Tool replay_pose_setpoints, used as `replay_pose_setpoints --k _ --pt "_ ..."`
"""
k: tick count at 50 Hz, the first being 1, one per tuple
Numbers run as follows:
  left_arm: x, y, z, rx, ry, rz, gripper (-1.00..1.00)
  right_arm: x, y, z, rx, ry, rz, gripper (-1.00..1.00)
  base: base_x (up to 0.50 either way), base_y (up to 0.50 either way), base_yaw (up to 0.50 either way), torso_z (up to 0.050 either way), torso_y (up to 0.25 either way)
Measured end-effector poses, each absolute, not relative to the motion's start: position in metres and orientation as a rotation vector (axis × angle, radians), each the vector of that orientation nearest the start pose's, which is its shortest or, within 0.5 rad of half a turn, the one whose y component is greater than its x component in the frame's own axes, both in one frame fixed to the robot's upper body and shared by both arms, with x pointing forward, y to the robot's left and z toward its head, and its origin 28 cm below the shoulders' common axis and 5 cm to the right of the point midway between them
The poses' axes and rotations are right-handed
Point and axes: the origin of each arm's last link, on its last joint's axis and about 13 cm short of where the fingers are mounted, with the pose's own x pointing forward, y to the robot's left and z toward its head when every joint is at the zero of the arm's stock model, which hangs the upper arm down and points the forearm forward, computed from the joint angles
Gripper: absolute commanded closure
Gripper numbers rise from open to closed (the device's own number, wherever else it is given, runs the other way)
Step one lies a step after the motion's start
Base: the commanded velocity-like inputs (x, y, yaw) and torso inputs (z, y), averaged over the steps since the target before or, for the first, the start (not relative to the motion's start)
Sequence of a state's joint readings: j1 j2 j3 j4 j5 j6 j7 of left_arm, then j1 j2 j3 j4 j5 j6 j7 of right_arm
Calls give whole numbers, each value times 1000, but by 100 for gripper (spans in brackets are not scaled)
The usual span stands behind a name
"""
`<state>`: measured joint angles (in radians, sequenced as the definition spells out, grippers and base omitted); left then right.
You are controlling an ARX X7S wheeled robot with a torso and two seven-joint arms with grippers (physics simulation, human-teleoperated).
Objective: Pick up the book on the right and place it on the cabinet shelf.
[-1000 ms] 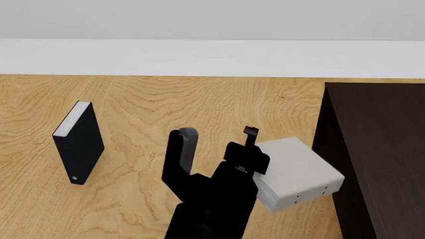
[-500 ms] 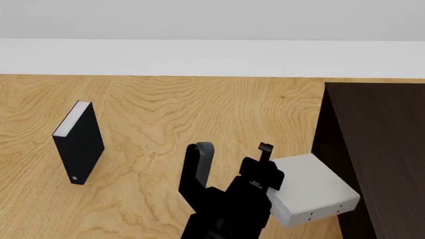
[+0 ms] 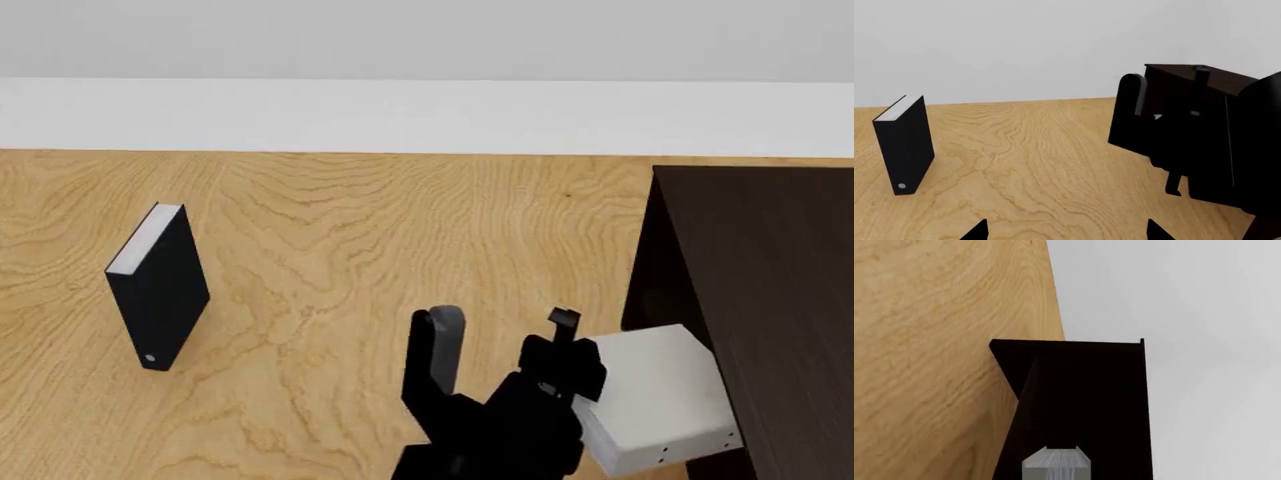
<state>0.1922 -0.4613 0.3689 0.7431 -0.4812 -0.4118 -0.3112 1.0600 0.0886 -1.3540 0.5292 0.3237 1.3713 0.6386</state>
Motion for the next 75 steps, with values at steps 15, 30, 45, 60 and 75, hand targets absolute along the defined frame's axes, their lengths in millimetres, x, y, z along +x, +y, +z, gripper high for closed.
replay_pose_setpoints --k 15,30,45,60,75 --pt "128 191 90 -70 94 -343 -100 327 -61 86 -1498 572 -332 100 0 0 0 0 1" --pt "127 191 91 -71 90 -340 -100 332 -70 78 -1522 609 -369 100 0 0 0 0 1" --pt "127 191 91 -70 90 -340 -100 334 -77 66 -1528 647 -383 100 0 0 0 1 1" --pt "127 191 91 -68 92 -341 -100 331 -80 52 -1501 688 -346 100 0 0 0 0 1" --pt "126 190 90 -67 98 -342 -100 329 -84 45 -1511 685 -344 100 0 0 0 0 1"
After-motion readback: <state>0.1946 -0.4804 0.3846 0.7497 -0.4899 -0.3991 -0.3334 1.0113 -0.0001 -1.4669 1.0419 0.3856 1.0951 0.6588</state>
